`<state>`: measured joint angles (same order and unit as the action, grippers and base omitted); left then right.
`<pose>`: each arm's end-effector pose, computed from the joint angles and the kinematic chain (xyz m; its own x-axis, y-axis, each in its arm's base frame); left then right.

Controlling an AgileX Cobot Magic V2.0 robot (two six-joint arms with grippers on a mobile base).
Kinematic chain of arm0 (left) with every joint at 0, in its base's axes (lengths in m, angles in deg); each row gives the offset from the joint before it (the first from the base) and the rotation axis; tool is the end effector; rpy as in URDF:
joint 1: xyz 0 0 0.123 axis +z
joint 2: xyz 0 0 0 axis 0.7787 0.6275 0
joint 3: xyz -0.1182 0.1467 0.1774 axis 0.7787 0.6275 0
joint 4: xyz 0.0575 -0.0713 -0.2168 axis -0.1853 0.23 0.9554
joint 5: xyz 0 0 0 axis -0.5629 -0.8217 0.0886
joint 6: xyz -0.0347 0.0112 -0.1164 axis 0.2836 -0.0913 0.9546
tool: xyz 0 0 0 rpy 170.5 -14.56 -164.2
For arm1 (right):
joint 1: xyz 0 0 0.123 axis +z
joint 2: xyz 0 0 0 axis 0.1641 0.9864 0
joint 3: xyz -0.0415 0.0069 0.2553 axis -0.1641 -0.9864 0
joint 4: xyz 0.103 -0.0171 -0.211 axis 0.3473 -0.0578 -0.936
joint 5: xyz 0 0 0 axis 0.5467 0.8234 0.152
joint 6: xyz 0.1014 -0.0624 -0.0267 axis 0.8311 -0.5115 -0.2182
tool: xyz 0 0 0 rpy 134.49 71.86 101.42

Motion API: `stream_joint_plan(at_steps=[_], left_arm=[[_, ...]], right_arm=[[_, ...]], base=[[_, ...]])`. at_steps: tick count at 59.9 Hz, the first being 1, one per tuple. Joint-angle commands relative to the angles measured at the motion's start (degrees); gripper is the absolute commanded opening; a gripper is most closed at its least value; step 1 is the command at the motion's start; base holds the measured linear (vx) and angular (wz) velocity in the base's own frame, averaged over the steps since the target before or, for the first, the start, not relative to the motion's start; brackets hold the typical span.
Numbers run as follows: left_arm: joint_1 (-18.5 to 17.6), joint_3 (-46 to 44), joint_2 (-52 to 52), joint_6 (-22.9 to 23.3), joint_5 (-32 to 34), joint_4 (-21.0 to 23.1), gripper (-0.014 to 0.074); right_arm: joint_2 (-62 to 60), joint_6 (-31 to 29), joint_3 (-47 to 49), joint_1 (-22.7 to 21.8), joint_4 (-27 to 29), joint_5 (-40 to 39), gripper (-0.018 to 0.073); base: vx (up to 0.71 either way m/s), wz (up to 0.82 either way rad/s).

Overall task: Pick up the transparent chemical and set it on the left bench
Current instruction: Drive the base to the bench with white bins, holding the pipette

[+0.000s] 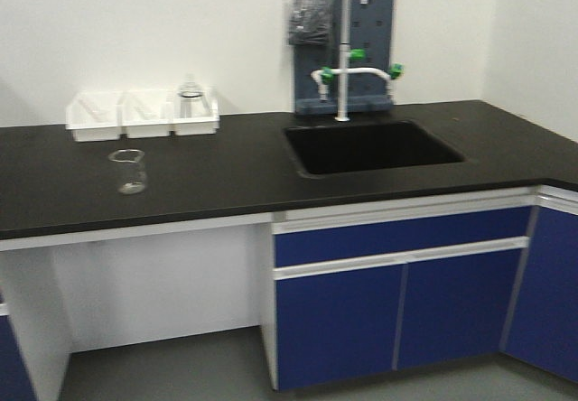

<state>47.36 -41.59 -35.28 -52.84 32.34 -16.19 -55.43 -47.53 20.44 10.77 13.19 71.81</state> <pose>0.0972 -0.0064 0.2060 0.0608 0.0281 -0.9978 0.0643 0.9974 0.0320 0.1160 0.0203 0.2746 -0.0533 -0.0930 -0.9942 -0.1723 0.9816 -0.0826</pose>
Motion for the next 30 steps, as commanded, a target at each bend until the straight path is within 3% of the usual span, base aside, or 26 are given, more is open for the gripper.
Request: stream_joint_plan(at_steps=[1, 30], left_arm=[[-0.1, 0.9, -1.1, 0.4, 4.5, 0.0, -0.0004], [-0.1, 0.9, -1.1, 0.4, 4.5, 0.0, -0.0004]], right_arm=[[0.4, -0.1, 1.7, -0.3, 0.5, -3.5, -0.0004], [0.4, -0.1, 1.7, -0.3, 0.5, -3.5, -0.0004]], base=[[0.16, 0.52], [0.23, 0.62]])
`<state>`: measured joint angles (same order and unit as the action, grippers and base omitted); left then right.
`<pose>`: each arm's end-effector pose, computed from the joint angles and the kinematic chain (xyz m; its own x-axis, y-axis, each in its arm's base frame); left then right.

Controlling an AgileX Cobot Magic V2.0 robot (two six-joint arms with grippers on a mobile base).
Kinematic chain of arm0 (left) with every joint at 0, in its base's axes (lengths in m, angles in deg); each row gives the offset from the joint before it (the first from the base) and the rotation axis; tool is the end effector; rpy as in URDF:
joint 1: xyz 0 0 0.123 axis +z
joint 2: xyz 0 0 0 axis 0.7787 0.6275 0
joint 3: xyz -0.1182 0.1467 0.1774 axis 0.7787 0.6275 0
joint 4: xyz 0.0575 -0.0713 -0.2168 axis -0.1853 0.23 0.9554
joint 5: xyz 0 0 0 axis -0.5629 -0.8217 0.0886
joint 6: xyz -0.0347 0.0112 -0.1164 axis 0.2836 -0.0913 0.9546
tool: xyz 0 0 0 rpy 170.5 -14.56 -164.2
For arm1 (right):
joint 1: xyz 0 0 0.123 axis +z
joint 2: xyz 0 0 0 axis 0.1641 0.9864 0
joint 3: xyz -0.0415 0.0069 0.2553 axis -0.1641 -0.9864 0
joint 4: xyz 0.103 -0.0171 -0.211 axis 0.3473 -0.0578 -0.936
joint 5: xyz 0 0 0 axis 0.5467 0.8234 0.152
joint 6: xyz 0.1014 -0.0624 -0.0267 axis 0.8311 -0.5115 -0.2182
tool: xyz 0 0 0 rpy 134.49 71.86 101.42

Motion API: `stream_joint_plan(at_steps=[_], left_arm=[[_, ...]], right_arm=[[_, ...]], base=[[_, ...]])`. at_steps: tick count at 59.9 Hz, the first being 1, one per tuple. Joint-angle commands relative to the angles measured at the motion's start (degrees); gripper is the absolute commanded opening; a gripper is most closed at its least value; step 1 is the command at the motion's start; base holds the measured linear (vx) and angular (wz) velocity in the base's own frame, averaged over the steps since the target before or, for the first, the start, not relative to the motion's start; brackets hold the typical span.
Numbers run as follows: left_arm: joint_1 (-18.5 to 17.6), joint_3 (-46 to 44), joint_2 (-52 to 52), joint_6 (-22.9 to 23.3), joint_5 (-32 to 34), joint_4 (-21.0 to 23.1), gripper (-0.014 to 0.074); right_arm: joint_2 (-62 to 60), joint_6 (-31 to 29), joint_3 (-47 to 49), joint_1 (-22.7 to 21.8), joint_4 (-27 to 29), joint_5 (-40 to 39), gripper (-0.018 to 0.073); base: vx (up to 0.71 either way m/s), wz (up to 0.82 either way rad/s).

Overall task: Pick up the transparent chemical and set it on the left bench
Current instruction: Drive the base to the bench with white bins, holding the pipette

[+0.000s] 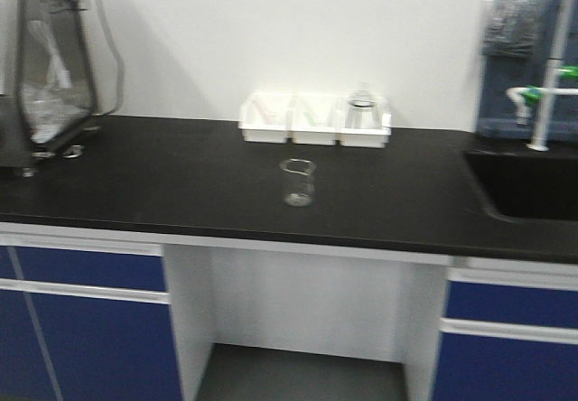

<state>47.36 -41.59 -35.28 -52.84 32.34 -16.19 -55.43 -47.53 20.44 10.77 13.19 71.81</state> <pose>0.0972 -0.0064 0.2060 0.0608 0.0281 -0.9978 0.0643 0.9974 0.0320 0.1160 0.0203 0.2746 -0.0533 -0.0930 -0.9942 -0.1723 0.9816 -0.0826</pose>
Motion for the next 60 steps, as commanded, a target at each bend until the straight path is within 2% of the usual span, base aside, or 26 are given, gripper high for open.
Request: stream_joint_plan(at_steps=[1, 29, 60], left_arm=[[-0.1, 0.9, -1.1, 0.4, 4.5, 0.0, -0.0004], [-0.1, 0.9, -1.1, 0.4, 4.5, 0.0, -0.0004], [-0.1, 0.9, -1.1, 0.4, 4.5, 0.0, -0.0004]], right_arm=[[0.4, -0.1, 1.7, -0.3, 0.5, -3.5, -0.0004], [0.4, -0.1, 1.7, -0.3, 0.5, -3.5, -0.0004], [0.4, -0.1, 1.7, -0.3, 0.5, -3.5, -0.0004]], base=[[0.31, 0.65], [0.38, 0.45], [0.48, -0.17]])
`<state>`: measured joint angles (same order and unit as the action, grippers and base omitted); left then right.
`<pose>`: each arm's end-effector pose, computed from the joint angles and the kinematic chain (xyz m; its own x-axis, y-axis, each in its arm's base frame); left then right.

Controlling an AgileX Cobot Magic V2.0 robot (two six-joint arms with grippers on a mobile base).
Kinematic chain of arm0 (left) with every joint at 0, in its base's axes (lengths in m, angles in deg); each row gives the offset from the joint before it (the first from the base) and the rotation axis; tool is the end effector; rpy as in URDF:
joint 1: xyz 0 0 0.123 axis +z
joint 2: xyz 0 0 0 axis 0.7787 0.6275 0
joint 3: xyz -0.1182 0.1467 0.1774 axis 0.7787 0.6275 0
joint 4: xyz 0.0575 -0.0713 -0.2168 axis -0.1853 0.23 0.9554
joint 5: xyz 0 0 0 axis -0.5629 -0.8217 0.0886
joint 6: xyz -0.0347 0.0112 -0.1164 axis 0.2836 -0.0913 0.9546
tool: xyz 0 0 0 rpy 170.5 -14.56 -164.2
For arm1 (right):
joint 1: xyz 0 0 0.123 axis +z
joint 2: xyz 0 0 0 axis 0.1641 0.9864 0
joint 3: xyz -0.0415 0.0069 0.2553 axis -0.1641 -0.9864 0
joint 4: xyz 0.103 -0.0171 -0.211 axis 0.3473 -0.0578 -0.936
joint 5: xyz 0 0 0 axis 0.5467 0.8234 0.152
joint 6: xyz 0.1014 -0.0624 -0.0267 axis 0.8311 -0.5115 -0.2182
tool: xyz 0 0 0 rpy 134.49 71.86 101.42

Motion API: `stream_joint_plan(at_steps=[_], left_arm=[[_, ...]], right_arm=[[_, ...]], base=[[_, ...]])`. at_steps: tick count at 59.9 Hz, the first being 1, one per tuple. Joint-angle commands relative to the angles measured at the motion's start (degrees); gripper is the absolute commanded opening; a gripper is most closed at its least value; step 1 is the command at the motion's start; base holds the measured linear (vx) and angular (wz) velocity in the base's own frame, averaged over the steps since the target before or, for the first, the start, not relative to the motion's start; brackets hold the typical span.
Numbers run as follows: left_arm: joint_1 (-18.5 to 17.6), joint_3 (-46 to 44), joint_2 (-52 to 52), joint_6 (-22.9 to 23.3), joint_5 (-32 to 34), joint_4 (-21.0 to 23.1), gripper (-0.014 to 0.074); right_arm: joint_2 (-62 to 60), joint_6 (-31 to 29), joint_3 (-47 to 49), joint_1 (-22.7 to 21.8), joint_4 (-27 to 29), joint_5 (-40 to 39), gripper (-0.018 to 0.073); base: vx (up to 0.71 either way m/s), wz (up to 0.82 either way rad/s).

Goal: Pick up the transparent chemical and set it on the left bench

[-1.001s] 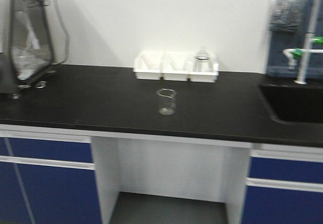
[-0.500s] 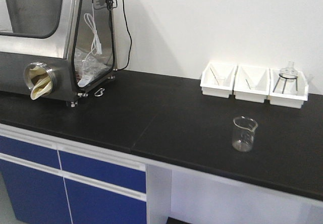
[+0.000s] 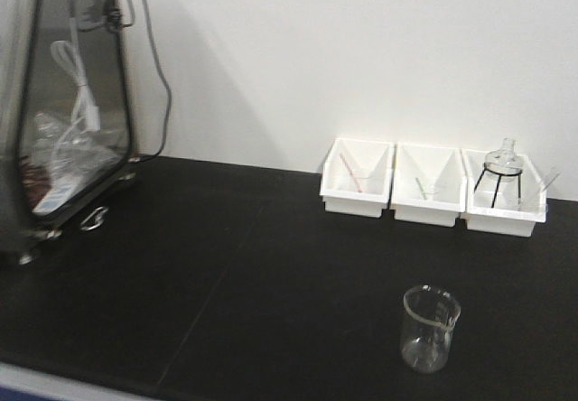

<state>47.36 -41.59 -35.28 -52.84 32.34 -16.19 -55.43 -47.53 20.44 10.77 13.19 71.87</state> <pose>0.0972 -0.0064 0.2060 0.0608 0.0281 -0.9978 0.0643 0.9974 0.0320 0.1160 0.0204 0.2745 -0.0541 -0.0932 -0.9942 -0.1730 0.9815 -0.0826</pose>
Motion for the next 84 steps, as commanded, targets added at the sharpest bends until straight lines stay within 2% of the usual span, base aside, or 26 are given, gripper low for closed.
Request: stream_joint_plan(at_steps=[1, 41, 84], left_arm=[[-0.1, 0.9, -1.1, 0.4, 4.5, 0.0, -0.0004], [-0.1, 0.9, -1.1, 0.4, 4.5, 0.0, -0.0004], [-0.1, 0.9, -1.1, 0.4, 4.5, 0.0, -0.0004]], right_arm=[[0.4, -0.1, 1.7, -0.3, 0.5, -3.5, -0.0004], [0.4, -0.1, 1.7, -0.3, 0.5, -3.5, -0.0004], [0.4, -0.1, 1.7, -0.3, 0.5, -3.7, -0.0004]], base=[[0.44, -0.31], [0.34, -0.28], [0.08, -0.15]])
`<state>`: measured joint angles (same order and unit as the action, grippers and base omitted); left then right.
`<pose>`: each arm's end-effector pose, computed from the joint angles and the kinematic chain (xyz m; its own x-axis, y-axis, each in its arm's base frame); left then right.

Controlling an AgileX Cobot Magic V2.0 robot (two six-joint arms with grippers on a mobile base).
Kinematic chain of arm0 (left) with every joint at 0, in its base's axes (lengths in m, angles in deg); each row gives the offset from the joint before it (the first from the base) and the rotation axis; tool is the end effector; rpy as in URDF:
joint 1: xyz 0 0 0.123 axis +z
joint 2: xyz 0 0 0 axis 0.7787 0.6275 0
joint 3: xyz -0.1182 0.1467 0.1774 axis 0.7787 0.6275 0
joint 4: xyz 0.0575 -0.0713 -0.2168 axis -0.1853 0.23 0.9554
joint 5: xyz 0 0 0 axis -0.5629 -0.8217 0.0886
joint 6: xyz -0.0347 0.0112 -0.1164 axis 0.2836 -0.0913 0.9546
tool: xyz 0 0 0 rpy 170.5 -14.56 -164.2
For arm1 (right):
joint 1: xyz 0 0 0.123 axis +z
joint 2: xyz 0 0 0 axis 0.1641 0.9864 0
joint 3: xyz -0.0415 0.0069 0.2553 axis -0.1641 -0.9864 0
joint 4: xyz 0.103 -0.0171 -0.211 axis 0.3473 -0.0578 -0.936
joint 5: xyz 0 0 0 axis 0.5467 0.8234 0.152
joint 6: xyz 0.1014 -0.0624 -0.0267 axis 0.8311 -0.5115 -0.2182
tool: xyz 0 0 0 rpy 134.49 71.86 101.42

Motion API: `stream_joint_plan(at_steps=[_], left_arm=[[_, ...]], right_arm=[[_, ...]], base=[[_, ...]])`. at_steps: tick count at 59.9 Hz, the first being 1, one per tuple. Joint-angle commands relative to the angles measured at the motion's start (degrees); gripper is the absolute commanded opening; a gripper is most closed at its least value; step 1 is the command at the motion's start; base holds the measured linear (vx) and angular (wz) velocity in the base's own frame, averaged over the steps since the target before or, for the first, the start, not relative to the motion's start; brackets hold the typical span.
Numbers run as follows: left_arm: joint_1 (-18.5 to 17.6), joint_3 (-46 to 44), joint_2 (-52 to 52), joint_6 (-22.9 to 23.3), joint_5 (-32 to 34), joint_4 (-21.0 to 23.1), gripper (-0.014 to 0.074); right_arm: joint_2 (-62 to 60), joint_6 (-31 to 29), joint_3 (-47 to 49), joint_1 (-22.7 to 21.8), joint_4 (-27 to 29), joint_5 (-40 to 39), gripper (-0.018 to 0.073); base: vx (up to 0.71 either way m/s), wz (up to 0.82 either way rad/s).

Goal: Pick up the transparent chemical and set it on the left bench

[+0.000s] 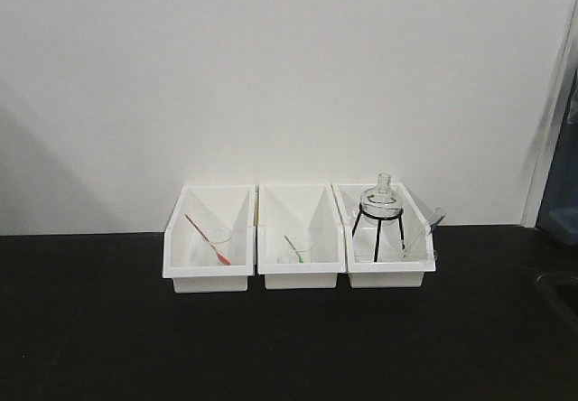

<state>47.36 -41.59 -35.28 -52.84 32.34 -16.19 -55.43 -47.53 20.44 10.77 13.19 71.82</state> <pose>0.0972 -0.0064 0.2060 0.0608 0.0281 -0.9978 0.0643 0.9974 0.0320 0.1160 0.0204 0.2745 -0.0534 -0.0931 -0.9942 -0.1724 0.9816 -0.0826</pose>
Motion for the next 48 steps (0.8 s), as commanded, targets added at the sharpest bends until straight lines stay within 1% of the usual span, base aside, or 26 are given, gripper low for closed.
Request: stream_joint_plan(at_steps=[1, 8, 14, 16, 21, 25, 28, 31, 35, 38, 41, 46, 48], left_arm=[[-0.1, 0.9, -1.1, 0.4, 4.5, 0.0, -0.0004], [-0.1, 0.9, -1.1, 0.4, 4.5, 0.0, -0.0004], [-0.1, 0.9, -1.1, 0.4, 4.5, 0.0, -0.0004], [-0.1, 0.9, -1.1, 0.4, 4.5, 0.0, -0.0004], [-0.1, 0.9, -1.1, 0.4, 4.5, 0.0, -0.0004], [-0.1, 0.9, -1.1, 0.4, 4.5, 0.0, -0.0004], [-0.1, 0.9, -1.1, 0.4, 4.5, 0.0, -0.0004], [-0.1, 0.9, -1.1, 0.4, 4.5, 0.0, -0.0004], [-0.1, 0.9, -1.1, 0.4, 4.5, 0.0, -0.0004], [-0.1, 0.9, -1.1, 0.4, 4.5, 0.0, -0.0004], [-0.1, 0.9, -1.1, 0.4, 4.5, 0.0, -0.0004], [-0.1, 0.9, -1.1, 0.4, 4.5, 0.0, -0.0004], [-0.1, 0.9, -1.1, 0.4, 4.5, 0.0, -0.0004]], right_arm=[[0.4, -0.1, 1.7, -0.3, 0.5, -3.7, -0.0004], [0.4, -0.1, 1.7, -0.3, 0.5, -3.8, -0.0004], [0.5, -0.1, 1.7, -0.3, 1.2, -5.4, -0.0004], [0.6, 0.0, 1.7, -0.3, 2.5, -6.1, -0.0004], [2.4, -0.3, 2.0, -0.3, 8.1, -6.6, -0.0004], [5.4, -2.3, 2.6, -0.3, 12.0, -5.6, -0.0004], [8.3, -5.9, 3.4, -0.3, 14.1, -3.9, -0.0004], [11.6, -11.3, 4.9, -0.3, 17.0, -2.1, -0.0004], [15.8, -18.4, 7.4, -0.1, 22.9, 0.2, -0.0004], [19.1, -24.6, 9.4, 0.5, 29.0, 1.4, -0.0004], [23.1, -31.6, 11.3, 1.6, 36.7, 2.8, -0.0004], [28.9, -45.7, 14.1, 4.0, 49.2, 7.4, -0.0004], [31.4, -50.0, 14.8, 5.1, 54.3, 9.0, -0.0004]], base=[[-0.01, 0.03], [-0.01, 0.02], [0.0, 0.01], [0.0, 0.0], [0.0, 0.0], [0.0, 0.0], [0.0, 0.0], [0.0, 0.0], [0.0, 0.0], [0.0, 0.0], [0.0, 0.0], [0.0, 0.0], [0.0, 0.0]])
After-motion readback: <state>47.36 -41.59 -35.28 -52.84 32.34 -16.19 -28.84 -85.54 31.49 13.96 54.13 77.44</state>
